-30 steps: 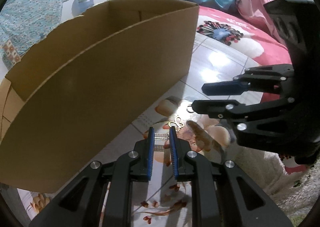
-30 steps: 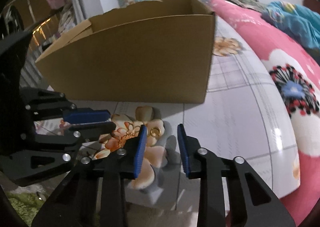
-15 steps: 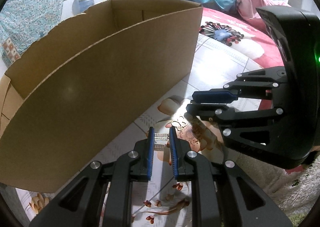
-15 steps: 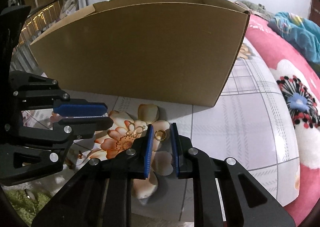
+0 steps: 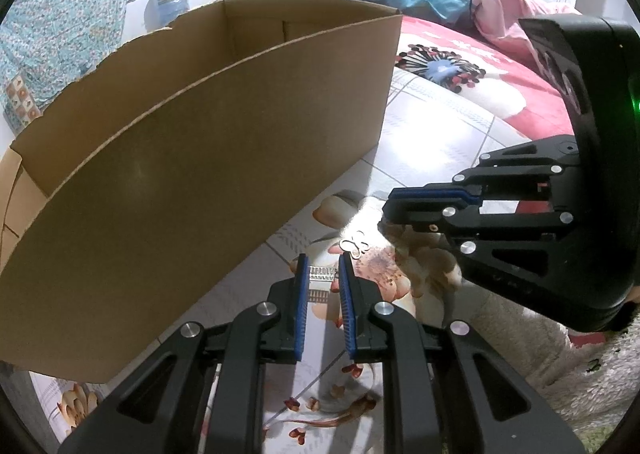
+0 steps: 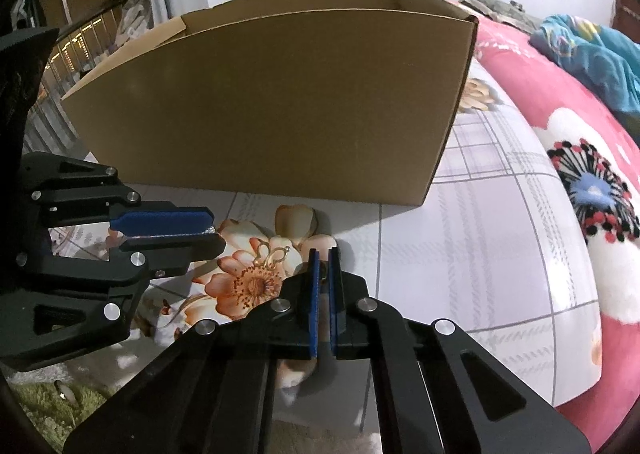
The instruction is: Organize jewelry
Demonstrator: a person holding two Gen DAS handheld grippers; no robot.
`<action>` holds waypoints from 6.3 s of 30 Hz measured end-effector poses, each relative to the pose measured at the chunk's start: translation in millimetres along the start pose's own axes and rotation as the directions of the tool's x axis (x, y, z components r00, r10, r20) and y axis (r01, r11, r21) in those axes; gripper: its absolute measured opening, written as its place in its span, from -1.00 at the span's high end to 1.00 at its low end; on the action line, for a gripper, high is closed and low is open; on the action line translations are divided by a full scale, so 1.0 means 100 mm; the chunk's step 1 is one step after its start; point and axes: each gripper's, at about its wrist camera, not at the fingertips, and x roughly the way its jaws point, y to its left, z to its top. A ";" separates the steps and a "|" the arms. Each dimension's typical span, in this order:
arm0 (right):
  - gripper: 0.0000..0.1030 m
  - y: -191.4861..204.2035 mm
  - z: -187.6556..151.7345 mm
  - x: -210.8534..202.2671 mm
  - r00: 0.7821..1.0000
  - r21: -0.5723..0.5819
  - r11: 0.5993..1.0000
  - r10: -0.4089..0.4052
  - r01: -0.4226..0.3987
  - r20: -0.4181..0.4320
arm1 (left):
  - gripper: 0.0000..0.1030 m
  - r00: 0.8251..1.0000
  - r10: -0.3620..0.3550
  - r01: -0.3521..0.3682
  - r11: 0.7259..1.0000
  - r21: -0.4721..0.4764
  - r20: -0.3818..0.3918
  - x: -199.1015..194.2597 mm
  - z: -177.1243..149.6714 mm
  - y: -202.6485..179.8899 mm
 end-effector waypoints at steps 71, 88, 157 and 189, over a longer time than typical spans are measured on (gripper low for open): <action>0.70 0.41 0.06 0.13 1.000 -0.038 0.999 -0.003 0.002 -0.027 | 0.73 0.999 0.006 -0.005 1.000 -0.016 0.031 -0.11 -0.07 0.02; 0.81 0.58 0.06 0.35 0.998 -0.206 0.977 0.048 -0.056 -0.044 | 0.73 1.000 0.011 -0.011 1.000 -0.024 0.023 -0.08 -0.07 0.03; 0.19 0.26 0.70 -0.69 0.940 0.071 0.997 -0.030 0.006 0.339 | -0.02 0.923 0.233 -0.127 0.936 -0.329 0.306 -1.29 0.70 1.38; -0.75 0.54 -0.27 0.14 0.977 0.129 0.969 -0.204 0.211 -0.064 | -0.86 0.955 0.228 -0.281 0.896 -0.343 -0.188 -0.48 -0.80 0.72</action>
